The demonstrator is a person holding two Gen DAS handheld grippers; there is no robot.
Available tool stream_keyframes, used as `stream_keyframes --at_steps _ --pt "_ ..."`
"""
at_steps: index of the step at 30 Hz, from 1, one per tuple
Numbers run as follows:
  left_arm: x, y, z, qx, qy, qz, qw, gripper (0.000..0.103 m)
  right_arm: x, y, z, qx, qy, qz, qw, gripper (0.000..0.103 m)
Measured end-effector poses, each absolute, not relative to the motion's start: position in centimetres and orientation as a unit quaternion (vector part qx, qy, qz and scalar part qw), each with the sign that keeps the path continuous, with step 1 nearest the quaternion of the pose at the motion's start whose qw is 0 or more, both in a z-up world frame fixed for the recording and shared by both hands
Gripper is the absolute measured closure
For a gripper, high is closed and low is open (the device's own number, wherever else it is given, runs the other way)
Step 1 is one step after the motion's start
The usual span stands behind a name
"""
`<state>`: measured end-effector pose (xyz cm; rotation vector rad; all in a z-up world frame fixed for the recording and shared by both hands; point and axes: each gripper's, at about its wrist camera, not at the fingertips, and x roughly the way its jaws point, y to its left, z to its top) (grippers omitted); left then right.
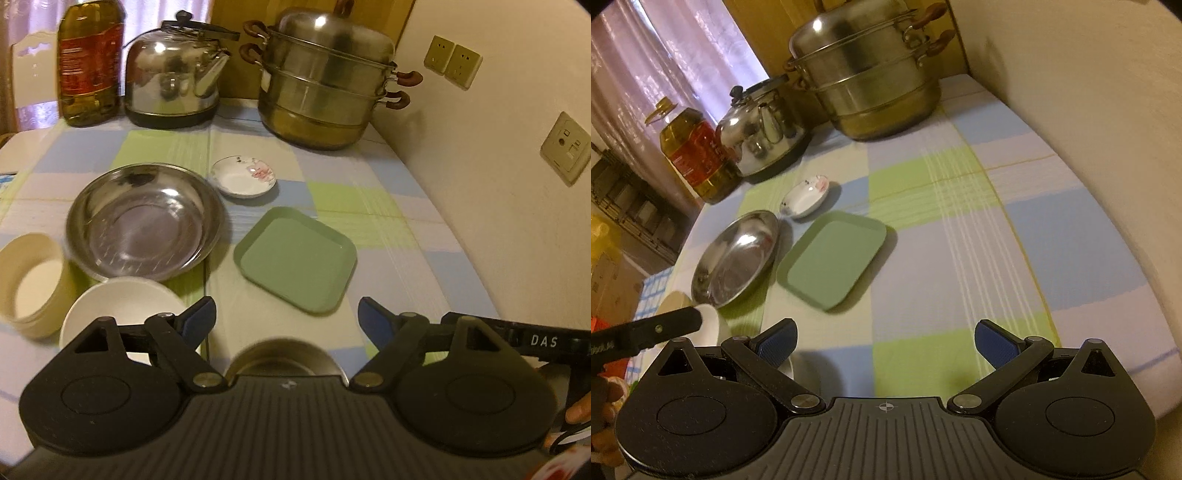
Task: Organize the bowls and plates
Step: 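Move the right tool to the green square tray and close on its rim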
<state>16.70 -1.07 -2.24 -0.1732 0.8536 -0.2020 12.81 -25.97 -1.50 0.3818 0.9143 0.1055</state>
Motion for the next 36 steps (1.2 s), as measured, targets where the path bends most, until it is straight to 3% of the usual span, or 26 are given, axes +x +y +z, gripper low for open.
stream_keyframes --at_steps 8,13,18,21,36 --pt "21.8 -1.0 -4.4 -0.06 0.428 -0.112 0.895 0.041 16.8 -26.2 -3.6 0.221 0.446 0.036 0.867 0.003" --pt "24.4 -0.7 -5.7 -0.057 0.449 -0.116 0.884 0.046 19.0 -25.8 -5.2 0.224 0.456 0.028 0.861 0.02" --pt "26.7 -0.3 -7.3 -0.068 0.481 -0.112 0.867 0.058 21.0 -25.1 -7.1 0.23 0.467 0.02 0.854 0.045" --pt "27.7 -0.1 -8.2 -0.074 0.496 -0.111 0.858 0.062 22.0 -24.3 -8.0 0.23 0.472 0.016 0.851 0.055" --pt "30.6 0.3 -10.3 -0.051 0.526 -0.118 0.84 0.069 24.3 -22.4 -10.2 0.232 0.489 0.013 0.841 0.092"
